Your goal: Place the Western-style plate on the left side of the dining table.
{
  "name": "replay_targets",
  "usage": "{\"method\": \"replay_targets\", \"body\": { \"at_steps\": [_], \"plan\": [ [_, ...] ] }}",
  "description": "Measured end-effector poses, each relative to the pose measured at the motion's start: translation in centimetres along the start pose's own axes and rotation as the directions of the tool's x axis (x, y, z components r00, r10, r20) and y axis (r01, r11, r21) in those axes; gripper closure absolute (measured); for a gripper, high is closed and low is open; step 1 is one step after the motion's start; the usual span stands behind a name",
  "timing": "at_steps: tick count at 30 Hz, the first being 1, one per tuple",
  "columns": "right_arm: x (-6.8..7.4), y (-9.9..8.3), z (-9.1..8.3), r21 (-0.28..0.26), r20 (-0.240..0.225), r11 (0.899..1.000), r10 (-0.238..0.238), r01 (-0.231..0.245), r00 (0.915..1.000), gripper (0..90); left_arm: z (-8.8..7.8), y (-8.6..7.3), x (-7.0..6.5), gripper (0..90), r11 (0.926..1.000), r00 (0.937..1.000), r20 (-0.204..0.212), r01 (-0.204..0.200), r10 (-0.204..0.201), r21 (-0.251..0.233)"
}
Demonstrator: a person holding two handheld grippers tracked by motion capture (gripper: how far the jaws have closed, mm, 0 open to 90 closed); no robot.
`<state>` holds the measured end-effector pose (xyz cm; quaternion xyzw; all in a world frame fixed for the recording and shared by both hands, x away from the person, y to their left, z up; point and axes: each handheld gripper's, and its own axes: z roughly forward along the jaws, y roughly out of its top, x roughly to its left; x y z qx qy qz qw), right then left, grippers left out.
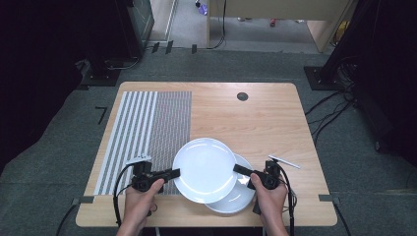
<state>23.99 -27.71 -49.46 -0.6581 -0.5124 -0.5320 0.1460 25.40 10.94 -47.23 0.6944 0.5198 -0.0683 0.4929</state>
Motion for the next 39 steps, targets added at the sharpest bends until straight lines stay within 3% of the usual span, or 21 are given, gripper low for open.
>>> {"method": "replay_targets", "body": {
  "at_steps": [10,24,39],
  "plan": [
    [2.3,1.4,3.4,0.037,-0.023,0.999,0.003,-0.002,0.9997,88.5,-2.5,1.8,1.8,75.6,0.9986,0.9993,-0.034,0.014,-0.016,-0.05],
    [4.5,2.9,7.1,0.058,-0.012,0.998,-0.014,0.015,0.9998,88.5,-3.8,3.4,4.4,75.6,0.9941,0.9962,-0.061,0.056,-0.062,-0.093],
    [6.8,4.9,11.6,0.085,0.017,0.995,-0.059,0.057,0.9981,88.3,-4.9,5.7,7.1,74.2,0.9893,0.9844,-0.154,0.066,-0.086,-0.13]
  ]
}}
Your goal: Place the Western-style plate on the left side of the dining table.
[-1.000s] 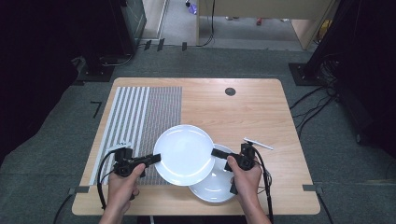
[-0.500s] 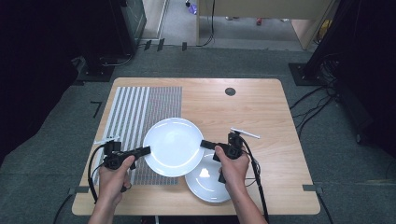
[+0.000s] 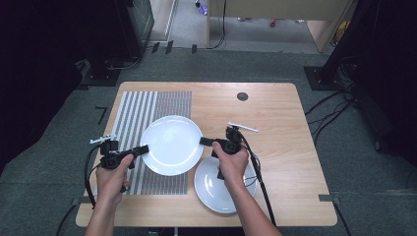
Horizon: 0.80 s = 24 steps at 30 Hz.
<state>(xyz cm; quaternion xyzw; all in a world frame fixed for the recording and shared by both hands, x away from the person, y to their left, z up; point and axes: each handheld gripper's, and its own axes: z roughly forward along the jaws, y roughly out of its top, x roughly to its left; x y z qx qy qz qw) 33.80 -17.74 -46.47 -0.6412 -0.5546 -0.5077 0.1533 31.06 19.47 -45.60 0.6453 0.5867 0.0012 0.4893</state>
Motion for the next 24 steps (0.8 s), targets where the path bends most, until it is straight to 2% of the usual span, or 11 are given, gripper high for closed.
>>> {"method": "replay_targets", "body": {
  "at_steps": [7,10,13,14,17,18,21,22,24],
  "plan": [
    [0.7,1.2,3.0,0.034,0.01,0.999,-0.002,0.001,1.0,88.2,-0.5,0.9,1.7,73.1,0.9998,0.999,-0.042,0.015,-0.015,-0.009],
    [0.8,1.5,4.6,0.053,-0.001,0.998,0.017,-0.017,0.9999,88.3,-0.8,1.4,3.0,73.9,0.9981,0.9977,-0.039,0.055,-0.056,-0.029],
    [0.7,1.8,5.5,0.069,-0.007,0.997,0.041,-0.04,0.9992,88.3,-0.7,1.6,3.6,74.4,0.9976,0.9968,-0.049,0.062,-0.063,-0.032],
    [0.6,1.9,6.4,0.073,0.0,0.996,0.049,-0.049,0.9988,88.1,-0.5,1.7,4.1,74.2,0.9967,0.9943,-0.076,0.073,-0.076,-0.037],
    [0.5,2.0,7.2,0.075,0.007,0.995,0.058,-0.059,0.9983,88.1,-0.3,1.7,4.7,73.8,0.9962,0.9924,-0.092,0.079,-0.082,-0.035],
    [0.3,2.1,8.2,0.086,0.017,0.994,0.065,-0.066,0.9977,88.0,0.0,1.7,5.3,73.7,0.9955,0.9902,-0.106,0.088,-0.091,-0.034],
    [0.1,2.2,9.0,0.095,0.023,0.992,0.075,-0.077,0.9969,88.1,0.1,1.8,6.0,73.6,0.9939,0.9879,-0.111,0.104,-0.108,-0.036],
    [0.1,2.3,9.7,0.099,0.029,0.992,0.075,-0.078,0.9968,88.1,0.4,1.8,6.7,73.5,0.9921,0.9852,-0.118,0.121,-0.124,-0.034],
    [0.1,2.3,9.9,0.1,0.035,0.992,0.074,-0.077,0.9966,88.1,0.6,1.8,7.0,73.5,0.9906,0.9842,-0.114,0.132,-0.135,-0.037]
  ]
}}
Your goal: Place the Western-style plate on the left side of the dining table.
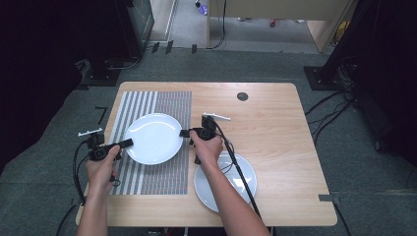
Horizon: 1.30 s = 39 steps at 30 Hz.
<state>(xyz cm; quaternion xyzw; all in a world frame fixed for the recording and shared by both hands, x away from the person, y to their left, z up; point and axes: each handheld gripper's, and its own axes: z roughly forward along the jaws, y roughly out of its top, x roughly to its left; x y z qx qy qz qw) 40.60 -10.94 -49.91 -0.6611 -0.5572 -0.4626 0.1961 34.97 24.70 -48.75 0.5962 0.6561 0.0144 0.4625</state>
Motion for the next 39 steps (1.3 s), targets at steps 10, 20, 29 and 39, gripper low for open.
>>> {"method": "replay_targets", "body": {
  "at_steps": [10,20,29,39],
  "plan": [
    [-0.5,1.0,2.2,-0.016,0.022,1.0,0.026,-0.026,0.9994,88.2,1.6,0.2,1.5,73.3,0.9978,0.9978,-0.025,0.061,-0.062,-0.026],
    [-1.0,1.4,3.6,-0.048,0.025,0.999,0.028,-0.026,0.9993,87.9,2.1,0.5,2.1,69.8,0.9946,0.9957,-0.015,0.09,-0.091,-0.051],
    [-0.7,1.4,4.5,-0.088,0.046,0.996,0.01,-0.006,0.9989,87.9,2.7,0.3,2.2,61.1,0.994,0.9959,-0.037,0.079,-0.082,-0.076],
    [-0.8,1.6,4.9,-0.133,0.087,0.991,-0.018,0.029,0.9961,86.9,3.4,0.1,1.7,52.0,0.9951,0.9982,-0.046,0.035,-0.039,-0.092]
  ]
}}
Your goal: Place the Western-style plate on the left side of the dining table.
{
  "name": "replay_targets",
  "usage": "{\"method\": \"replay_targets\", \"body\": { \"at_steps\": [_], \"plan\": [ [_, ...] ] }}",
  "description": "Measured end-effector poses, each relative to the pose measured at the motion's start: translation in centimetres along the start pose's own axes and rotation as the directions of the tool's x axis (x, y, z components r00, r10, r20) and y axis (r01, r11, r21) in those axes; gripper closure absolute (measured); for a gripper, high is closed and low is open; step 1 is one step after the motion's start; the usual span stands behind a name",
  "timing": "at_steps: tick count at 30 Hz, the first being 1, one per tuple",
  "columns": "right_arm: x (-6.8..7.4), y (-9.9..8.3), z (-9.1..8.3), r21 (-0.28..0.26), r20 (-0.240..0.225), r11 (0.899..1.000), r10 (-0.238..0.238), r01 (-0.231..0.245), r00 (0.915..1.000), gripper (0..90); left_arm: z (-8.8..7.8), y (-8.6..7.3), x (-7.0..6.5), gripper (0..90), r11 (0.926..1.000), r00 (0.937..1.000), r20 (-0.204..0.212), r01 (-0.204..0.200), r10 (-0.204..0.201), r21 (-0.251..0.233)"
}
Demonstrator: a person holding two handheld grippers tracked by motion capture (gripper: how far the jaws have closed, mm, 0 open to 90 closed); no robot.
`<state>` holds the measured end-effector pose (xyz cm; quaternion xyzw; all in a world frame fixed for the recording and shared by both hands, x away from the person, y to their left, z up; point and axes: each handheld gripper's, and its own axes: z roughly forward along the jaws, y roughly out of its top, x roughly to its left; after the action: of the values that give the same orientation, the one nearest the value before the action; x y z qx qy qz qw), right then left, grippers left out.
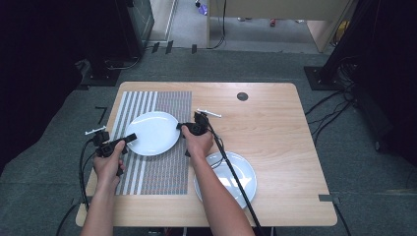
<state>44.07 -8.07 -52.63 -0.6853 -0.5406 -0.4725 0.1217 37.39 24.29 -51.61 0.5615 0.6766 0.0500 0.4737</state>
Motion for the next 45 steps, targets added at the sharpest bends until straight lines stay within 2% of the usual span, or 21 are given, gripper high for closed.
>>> {"method": "replay_targets", "body": {
  "at_steps": [8,14,15,16,17,18,19,20,21,22,25,26,27,30,31,32,33,35,38,40,45],
  "plan": [
    [0.0,-0.2,0.3,0.001,0.013,0.998,-0.055,0.055,0.9984,85.7,0.0,0.0,-0.6,46.6,0.9966,0.9956,-0.047,-0.08,0.081,0.017],
    [0.4,-0.4,0.0,-0.014,0.049,0.991,-0.133,0.134,0.9899,79.4,-0.4,0.0,-1.2,37.9,0.9884,0.9807,-0.124,-0.149,0.151,0.028],
    [0.9,-0.7,-0.1,-0.042,0.099,0.971,-0.231,0.236,0.9678,71.4,-0.8,0.2,-1.3,37.3,0.9885,0.9795,-0.133,-0.15,0.151,0.022],
    [0.9,-0.7,-0.1,-0.042,0.099,0.971,-0.231,0.236,0.9678,71.4,-0.8,0.2,-1.3,36.4,0.9885,0.9795,-0.133,-0.15,0.151,0.022],
    [1.2,-0.8,-0.2,-0.053,0.12,0.957,-0.276,0.284,0.9536,65.9,-1.0,0.2,-1.3,35.2,0.9889,0.9795,-0.135,-0.148,0.149,0.02],
    [1.2,-0.8,-0.2,-0.053,0.12,0.957,-0.276,0.284,0.9536,65.9,-1.1,0.3,-1.3,35.2,0.9888,0.9789,-0.14,-0.149,0.15,0.017],
    [1.4,-0.9,-0.4,-0.065,0.151,0.941,-0.321,0.333,0.935,58.1,-1.4,0.2,-1.3,33.4,0.989,0.9787,-0.143,-0.147,0.147,0.014],
    [1.4,-0.9,-0.4,-0.065,0.151,0.941,-0.321,0.333,0.935,58.1,-1.4,0.2,-1.3,32.4,0.989,0.9787,-0.143,-0.147,0.147,0.014],
    [1.5,-0.8,-0.7,-0.064,0.173,0.932,-0.343,0.358,0.9234,52.4,-1.6,0.2,-1.3,31.4,0.9895,0.9794,-0.141,-0.144,0.145,0.016],
    [1.5,-0.8,-0.7,-0.064,0.173,0.932,-0.343,0.358,0.9234,52.4,-1.7,0.2,-1.3,31.4,0.9899,0.9797,-0.142,-0.141,0.142,0.012],
    [1.7,-0.8,-1.0,-0.048,0.207,0.923,-0.365,0.382,0.9076,40.9,-2.2,0.0,-1.3,28.8,0.9908,0.9805,-0.142,-0.135,0.135,0.014],
    [2.0,-1.0,-1.3,-0.028,0.213,0.914,-0.391,0.405,0.8956,38.2,-2.4,0.0,-1.4,27.0,0.9909,0.9807,-0.142,-0.134,0.134,0.015],
    [2.0,-1.0,-1.3,-0.028,0.213,0.914,-0.391,0.405,0.8956,38.2,-2.5,-0.1,-1.4,27.0,0.9915,0.9816,-0.14,-0.129,0.13,0.015],
    [2.3,-1.2,-1.8,0.003,0.205,0.897,-0.433,0.442,0.8778,36.4,-3.0,-0.3,-1.6,20.0,0.9913,0.9825,-0.132,-0.129,0.132,0.027],
    [2.6,-1.3,-2.2,0.021,0.215,0.881,-0.466,0.473,0.858,32.4,-3.3,-0.4,-1.8,17.8,0.9917,0.9842,-0.122,-0.126,0.128,0.027],
    [2.6,-1.3,-2.2,0.021,0.215,0.881,-0.466,0.473,0.858,32.4,-3.3,-0.4,-1.8,16.8,0.9917,0.9842,-0.122,-0.126,0.128,0.027],
    [2.9,-1.5,-2.7,0.042,0.235,0.857,-0.509,0.514,0.8281,31.1,-3.7,-0.6,-2.1,15.2,0.9911,0.9846,-0.114,-0.13,0.133,0.029],
    [3.0,-1.5,-3.3,0.053,0.252,0.836,-0.541,0.546,0.8027,29.3,-3.9,-0.7,-2.2,12.9,0.9905,0.9843,-0.111,-0.134,0.137,0.031],
    [3.0,-1.4,-4.3,0.047,0.241,0.825,-0.557,0.563,0.795,29.2,-4.2,-1.0,-2.6,8.8,0.9851,0.9813,-0.096,-0.162,0.167,0.057],
    [3.0,-1.4,-5.0,0.035,0.228,0.83,-0.55,0.557,0.8037,29.2,-4.6,-1.3,-2.8,8.8,0.9834,0.9785,-0.108,-0.17,0.176,0.064],
    [3.0,-1.7,-6.7,0.045,0.204,0.819,-0.568,0.572,0.7972,26.4,-5.9,-1.8,-3.2,8.8,0.9858,0.9802,-0.105,-0.166,0.168,0.027]
  ]
}}
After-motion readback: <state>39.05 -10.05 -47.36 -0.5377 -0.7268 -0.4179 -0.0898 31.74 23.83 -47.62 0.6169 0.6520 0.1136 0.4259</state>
